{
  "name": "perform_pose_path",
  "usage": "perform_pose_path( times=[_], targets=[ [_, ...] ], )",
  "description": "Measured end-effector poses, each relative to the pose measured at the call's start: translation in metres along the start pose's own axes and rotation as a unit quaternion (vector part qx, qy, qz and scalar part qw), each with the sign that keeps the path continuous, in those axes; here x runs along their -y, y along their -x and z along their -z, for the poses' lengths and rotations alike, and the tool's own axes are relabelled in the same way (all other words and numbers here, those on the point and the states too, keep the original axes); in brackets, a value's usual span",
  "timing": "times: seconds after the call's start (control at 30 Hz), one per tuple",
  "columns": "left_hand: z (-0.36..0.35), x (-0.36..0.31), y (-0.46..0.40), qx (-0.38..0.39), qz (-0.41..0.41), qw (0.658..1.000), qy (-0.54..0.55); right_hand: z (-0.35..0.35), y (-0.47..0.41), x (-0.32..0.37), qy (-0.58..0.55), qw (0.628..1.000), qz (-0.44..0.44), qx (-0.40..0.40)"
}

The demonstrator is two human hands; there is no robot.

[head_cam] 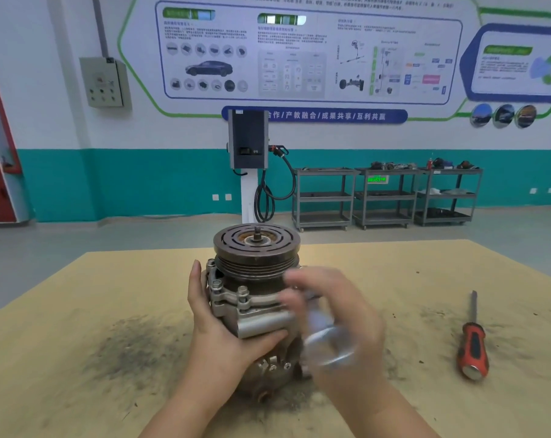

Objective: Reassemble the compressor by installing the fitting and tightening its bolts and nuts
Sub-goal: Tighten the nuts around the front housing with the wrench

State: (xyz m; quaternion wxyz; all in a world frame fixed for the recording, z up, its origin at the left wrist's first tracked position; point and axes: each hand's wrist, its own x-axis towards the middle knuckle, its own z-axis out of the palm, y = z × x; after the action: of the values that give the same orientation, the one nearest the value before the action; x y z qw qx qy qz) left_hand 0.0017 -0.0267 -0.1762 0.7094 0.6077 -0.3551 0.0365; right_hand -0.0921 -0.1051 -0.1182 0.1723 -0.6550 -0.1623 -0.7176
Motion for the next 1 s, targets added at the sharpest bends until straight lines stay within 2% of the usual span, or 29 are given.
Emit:
perform_pose_path(
  times=[0.03,0.07,0.13,0.2,0.37,0.43,0.47,0.5,0.53,0.63,0.7,0.77,0.87,0.93,1.0],
  targets=[
    [0.006,-0.005,0.001,-0.008,0.014,1.000,-0.014,0.006,0.003,-0.006,-0.112,0.991,-0.079,0.008],
    [0.012,-0.004,0.002,-0.025,0.023,0.998,-0.045,0.012,0.000,-0.013,-0.205,0.962,-0.181,-0.025],
    [0.023,-0.003,0.005,-0.032,0.021,0.997,-0.067,0.023,-0.005,-0.029,-0.257,0.908,-0.312,-0.114],
    [0.021,-0.004,0.005,-0.029,0.039,0.996,-0.078,0.022,-0.011,-0.033,-0.295,0.850,-0.414,-0.139],
    [0.024,-0.009,0.003,-0.005,0.063,0.994,-0.087,0.023,-0.010,-0.050,-0.382,0.727,-0.554,-0.138],
    [0.026,-0.011,0.003,0.009,0.073,0.992,-0.106,0.023,-0.011,-0.051,-0.403,0.698,-0.578,-0.131],
    [0.027,-0.011,0.002,0.015,0.074,0.991,-0.109,0.022,-0.009,-0.052,-0.405,0.695,-0.579,-0.133],
    [0.027,-0.010,0.002,0.018,0.073,0.991,-0.114,0.021,-0.008,-0.050,-0.403,0.706,-0.566,-0.137],
    [0.028,-0.009,0.002,0.022,0.070,0.991,-0.114,0.019,-0.005,-0.046,-0.389,0.736,-0.534,-0.146],
    [0.027,-0.007,0.000,0.015,0.069,0.989,-0.127,0.011,0.008,-0.028,-0.272,0.894,-0.328,-0.139],
    [0.029,-0.006,0.000,0.014,0.066,0.990,-0.126,0.008,0.017,-0.019,-0.206,0.958,-0.190,-0.056],
    [0.029,-0.005,-0.001,0.025,0.068,0.991,-0.110,0.006,0.023,-0.016,-0.137,0.984,-0.114,0.027],
    [0.028,-0.007,-0.002,0.018,0.079,0.993,-0.083,0.003,0.024,-0.012,-0.097,0.988,-0.059,0.102],
    [0.028,-0.007,-0.002,0.015,0.080,0.992,-0.097,0.005,0.020,-0.012,-0.105,0.987,-0.043,0.113],
    [0.027,-0.008,0.000,0.016,0.078,0.990,-0.120,0.010,0.012,-0.014,-0.150,0.981,-0.092,0.079]
  ],
)
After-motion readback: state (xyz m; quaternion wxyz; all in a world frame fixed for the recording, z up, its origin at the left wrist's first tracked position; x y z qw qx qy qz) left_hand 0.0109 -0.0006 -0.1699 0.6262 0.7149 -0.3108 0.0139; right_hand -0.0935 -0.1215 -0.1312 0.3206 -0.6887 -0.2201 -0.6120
